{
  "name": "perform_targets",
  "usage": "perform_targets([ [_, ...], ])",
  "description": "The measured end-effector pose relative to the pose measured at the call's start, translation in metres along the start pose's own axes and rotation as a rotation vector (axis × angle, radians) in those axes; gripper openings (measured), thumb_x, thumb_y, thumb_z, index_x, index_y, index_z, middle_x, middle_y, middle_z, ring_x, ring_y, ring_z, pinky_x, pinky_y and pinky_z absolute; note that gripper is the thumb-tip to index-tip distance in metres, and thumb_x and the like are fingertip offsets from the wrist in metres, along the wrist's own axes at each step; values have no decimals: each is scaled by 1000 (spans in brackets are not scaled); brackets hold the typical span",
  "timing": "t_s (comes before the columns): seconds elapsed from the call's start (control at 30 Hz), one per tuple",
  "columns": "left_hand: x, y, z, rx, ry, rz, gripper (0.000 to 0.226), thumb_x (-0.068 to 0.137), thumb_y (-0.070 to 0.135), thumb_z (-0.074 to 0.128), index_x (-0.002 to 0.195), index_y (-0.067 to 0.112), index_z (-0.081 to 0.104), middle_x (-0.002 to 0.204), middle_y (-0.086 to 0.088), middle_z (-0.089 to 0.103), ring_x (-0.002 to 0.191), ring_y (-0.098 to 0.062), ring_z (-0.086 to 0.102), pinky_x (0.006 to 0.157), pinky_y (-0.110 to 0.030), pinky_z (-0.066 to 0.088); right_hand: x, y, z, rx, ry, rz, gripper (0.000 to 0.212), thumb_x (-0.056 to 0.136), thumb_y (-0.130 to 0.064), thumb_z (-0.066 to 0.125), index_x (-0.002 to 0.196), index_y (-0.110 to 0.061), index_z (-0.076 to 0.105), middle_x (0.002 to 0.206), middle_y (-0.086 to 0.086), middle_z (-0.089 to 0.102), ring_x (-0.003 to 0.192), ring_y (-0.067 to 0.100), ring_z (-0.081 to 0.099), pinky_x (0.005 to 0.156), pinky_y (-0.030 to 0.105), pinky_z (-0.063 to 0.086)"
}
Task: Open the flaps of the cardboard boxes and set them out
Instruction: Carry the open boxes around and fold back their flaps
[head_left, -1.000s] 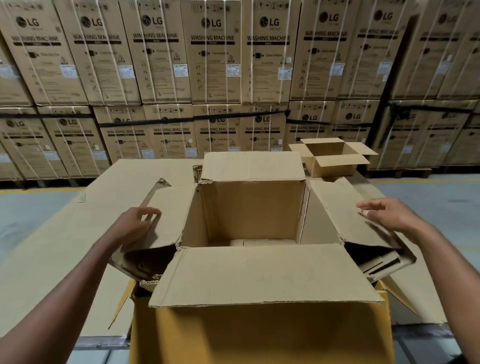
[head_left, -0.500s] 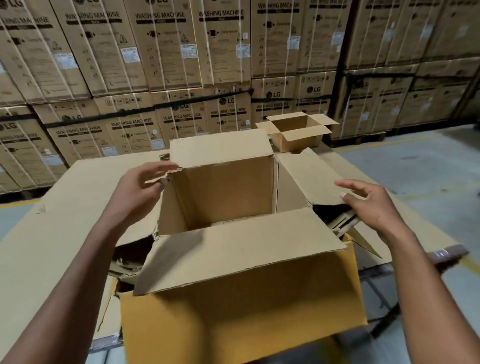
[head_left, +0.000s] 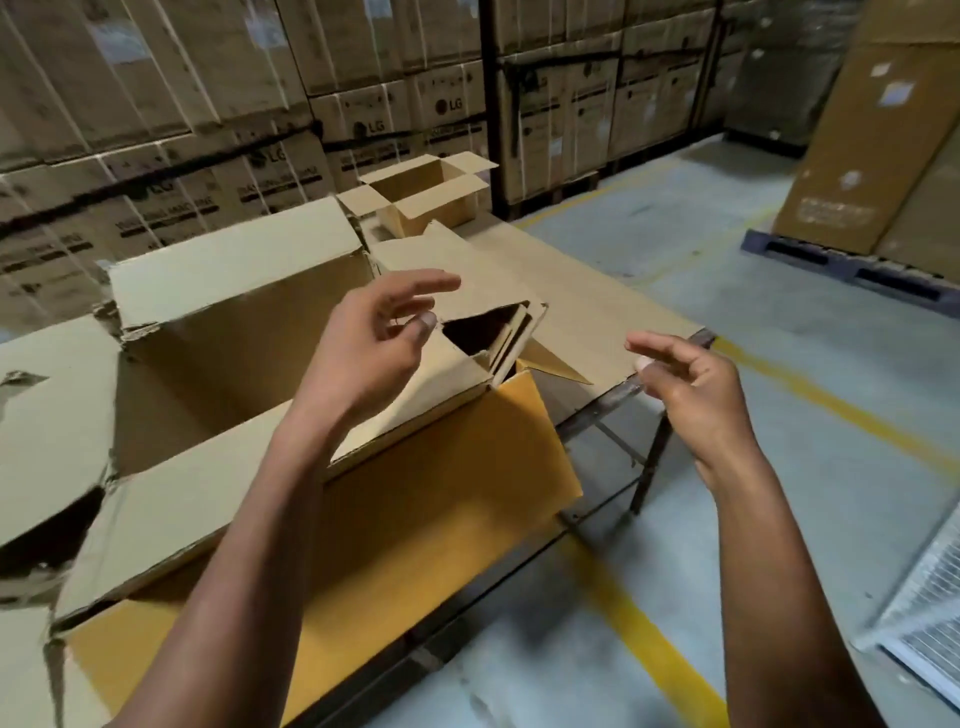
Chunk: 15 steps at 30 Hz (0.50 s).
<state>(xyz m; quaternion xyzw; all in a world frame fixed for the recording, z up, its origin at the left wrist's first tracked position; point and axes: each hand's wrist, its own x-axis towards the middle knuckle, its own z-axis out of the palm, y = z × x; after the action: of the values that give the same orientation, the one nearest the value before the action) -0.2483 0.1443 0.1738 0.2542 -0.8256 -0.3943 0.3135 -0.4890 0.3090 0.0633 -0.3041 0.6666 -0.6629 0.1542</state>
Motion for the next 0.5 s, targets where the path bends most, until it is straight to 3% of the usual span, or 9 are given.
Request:
perform_targets([
  [0.17, 10, 25, 116, -158, -158, 86, 37, 101, 6, 54, 127, 27, 67, 132, 16, 63, 121, -2, 60, 104, -28, 48, -12, 34, -75, 22, 108, 108, 31, 94, -4, 63, 115, -25, 74, 111, -13, 74, 105, 1, 68, 90, 21, 51],
  [0.3, 18, 27, 221, -229, -259, 6, 38, 99, 4, 54, 124, 29, 69, 128, 15, 66, 116, -8, 64, 102, -34, 50, -15, 62, -139, -5, 120, 174, 29, 94, -4, 63, 114, -22, 74, 108, -13, 74, 98, -5, 68, 81, 13, 50],
  [0.4, 25, 24, 299, -240, -304, -80, 39, 95, 6, 57, 118, 34, 72, 118, 11, 71, 101, -16, 68, 90, -32, 49, -7, 81, -190, -36, 99, 215, 29, 94, -3, 63, 107, -27, 74, 108, -12, 74, 97, -4, 68, 85, 13, 49],
  [0.5, 29, 19, 365, -304, -309, -181, 38, 86, 19, 57, 115, 39, 72, 108, 8, 71, 97, -21, 66, 88, -47, 54, 6, 101, -239, -90, 83, 254, 28, 93, -5, 64, 108, -27, 74, 109, -11, 74, 100, 0, 69, 93, 20, 51],
])
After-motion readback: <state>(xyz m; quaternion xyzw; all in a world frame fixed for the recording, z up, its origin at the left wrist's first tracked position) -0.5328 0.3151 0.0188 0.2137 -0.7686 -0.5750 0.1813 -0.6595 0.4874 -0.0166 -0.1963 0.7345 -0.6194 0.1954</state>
